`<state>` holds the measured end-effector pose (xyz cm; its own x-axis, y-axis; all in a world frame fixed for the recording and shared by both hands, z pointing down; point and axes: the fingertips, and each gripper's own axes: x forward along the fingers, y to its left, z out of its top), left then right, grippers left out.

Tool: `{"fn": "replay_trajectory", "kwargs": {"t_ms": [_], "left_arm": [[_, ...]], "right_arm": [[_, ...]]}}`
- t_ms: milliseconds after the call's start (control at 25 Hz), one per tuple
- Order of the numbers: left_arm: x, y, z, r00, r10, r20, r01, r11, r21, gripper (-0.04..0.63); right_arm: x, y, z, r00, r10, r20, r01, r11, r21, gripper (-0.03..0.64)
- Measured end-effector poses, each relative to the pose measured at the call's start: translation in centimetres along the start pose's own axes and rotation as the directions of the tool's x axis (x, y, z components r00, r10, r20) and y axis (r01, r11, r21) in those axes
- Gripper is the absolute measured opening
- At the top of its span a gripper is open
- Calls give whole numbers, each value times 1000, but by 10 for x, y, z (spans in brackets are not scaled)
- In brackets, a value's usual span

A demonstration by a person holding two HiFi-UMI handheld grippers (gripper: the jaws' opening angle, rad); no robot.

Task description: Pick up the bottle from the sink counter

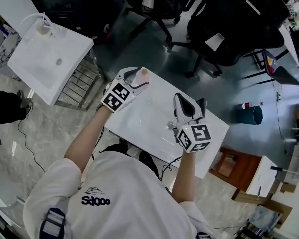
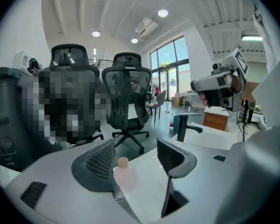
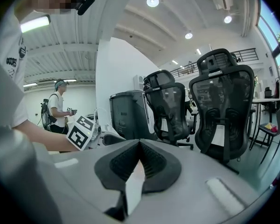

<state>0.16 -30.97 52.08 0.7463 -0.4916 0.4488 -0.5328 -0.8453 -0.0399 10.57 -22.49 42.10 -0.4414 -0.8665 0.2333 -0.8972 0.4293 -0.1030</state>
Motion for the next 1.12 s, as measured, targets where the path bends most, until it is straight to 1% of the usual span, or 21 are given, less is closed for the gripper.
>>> {"fn": "replay_trajectory", "kwargs": {"t_ms": [80,200,280,480,600,720,840,960,1120], "left_arm": [[11,2,-12,999,0,-35,-1,1000,-12,285],[28,9,-24,998,20,-53,-22,999,-41,294],[40,12,-34,997,28,-74,-31,999,-40,297],[71,15,-69,988,13,-154,-16,1000,-21,323],[90,20,-85,985,16,-173,-15,1000,8,337],[106,24,-102,981,-1,-195,2,1000,5,361],[119,28,-116,977,-5,-214,7,1000,12,370],[128,31,-123,977,-2,-215,4,1000,7,374],[138,27,-128,974,-32,-223,36,999,10,394]], "right_arm": [[3,-3,-4,1000,12,-10,-12,1000,7,11],[8,-12,-12,999,18,-28,-18,1000,18,11],[11,-18,-17,999,22,-39,-21,999,28,11],[18,-28,-26,997,36,-63,-33,999,35,11],[23,-30,-31,996,42,-78,-39,999,34,11],[26,-29,-36,995,45,-88,-42,999,32,11],[28,-30,-42,994,46,-96,-41,998,46,11],[28,-33,-50,993,44,-112,-37,997,62,11],[27,-37,-57,992,44,-121,-34,996,85,11]]}}
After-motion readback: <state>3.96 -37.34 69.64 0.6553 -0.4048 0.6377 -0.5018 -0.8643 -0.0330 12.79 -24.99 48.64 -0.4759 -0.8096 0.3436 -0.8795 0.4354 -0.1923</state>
